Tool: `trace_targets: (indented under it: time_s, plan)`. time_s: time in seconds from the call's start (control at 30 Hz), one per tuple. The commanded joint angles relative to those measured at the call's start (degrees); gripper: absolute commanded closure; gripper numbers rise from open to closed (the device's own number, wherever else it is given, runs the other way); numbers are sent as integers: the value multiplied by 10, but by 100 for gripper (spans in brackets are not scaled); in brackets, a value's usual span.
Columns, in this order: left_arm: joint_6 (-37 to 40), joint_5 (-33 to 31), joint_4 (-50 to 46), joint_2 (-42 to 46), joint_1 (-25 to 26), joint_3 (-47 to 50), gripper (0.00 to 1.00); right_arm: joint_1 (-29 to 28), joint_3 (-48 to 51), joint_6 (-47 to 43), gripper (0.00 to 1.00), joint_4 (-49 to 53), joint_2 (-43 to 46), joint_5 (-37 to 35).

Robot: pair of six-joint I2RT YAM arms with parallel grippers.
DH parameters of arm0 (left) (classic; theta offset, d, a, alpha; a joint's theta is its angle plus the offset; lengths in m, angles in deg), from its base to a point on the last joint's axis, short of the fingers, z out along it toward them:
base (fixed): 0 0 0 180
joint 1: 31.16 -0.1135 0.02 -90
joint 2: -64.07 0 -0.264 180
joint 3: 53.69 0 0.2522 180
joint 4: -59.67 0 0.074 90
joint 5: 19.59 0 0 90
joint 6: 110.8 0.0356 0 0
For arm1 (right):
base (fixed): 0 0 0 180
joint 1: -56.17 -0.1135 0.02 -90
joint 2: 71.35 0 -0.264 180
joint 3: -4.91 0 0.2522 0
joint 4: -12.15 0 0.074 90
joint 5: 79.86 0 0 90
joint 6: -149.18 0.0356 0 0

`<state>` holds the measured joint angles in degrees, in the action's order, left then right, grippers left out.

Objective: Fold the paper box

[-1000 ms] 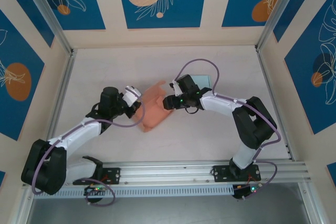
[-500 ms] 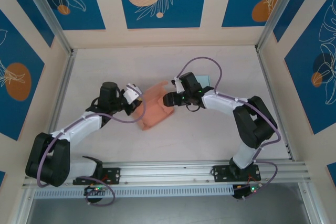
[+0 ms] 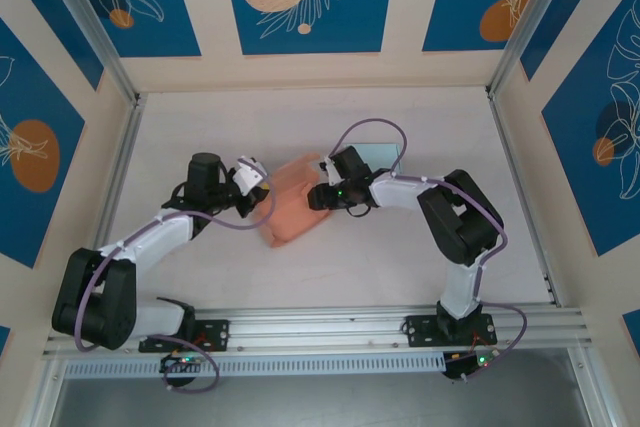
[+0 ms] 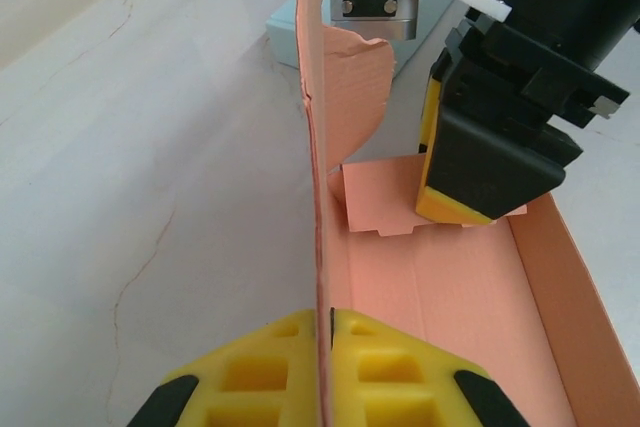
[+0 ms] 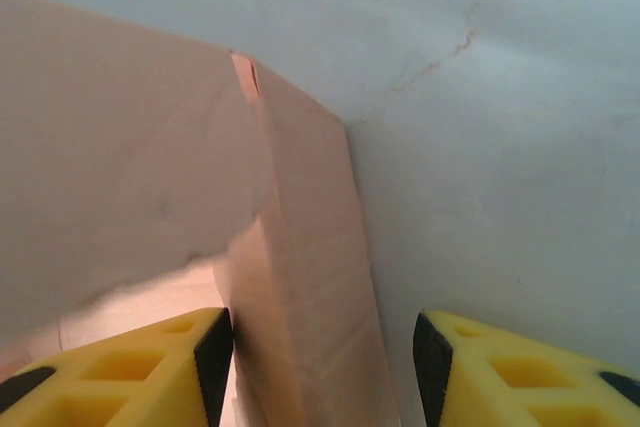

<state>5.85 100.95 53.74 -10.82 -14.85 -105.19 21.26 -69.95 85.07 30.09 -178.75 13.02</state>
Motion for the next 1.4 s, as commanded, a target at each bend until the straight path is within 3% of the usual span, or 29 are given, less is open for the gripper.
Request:
trace_targets:
  time_s: [0.0,0.33,0.6,0.73,1.1,1.17,1.2,1.27,1.37]
  plan:
    - [-17,29,1,-10,-9,-17,100,-6,-20,2,48,4,-20,-17]
    - [-48,6,21,-12,-9,-13,100,-42,-30,8,66,57,-35,-157]
    - [-103,-83,47,-4,-9,-11,100,-83,-54,20,80,120,-64,-312]
    - [-168,-123,39,-13,-9,-30,97,-103,-69,26,100,148,-82,-366]
    - [-370,-242,38,1,-9,-33,83,-117,-87,70,100,207,-109,-444]
    - [-406,-225,33,12,-9,-35,81,-119,-89,75,100,214,-112,-446]
    - [-433,-220,29,18,-8,-35,71,-121,-89,76,100,213,-111,-445]
    - [-462,-206,14,34,-8,-35,30,-126,-90,78,100,213,-108,-441]
    - [-496,-217,-49,70,-9,-40,6,-131,-95,81,100,218,-109,-437]
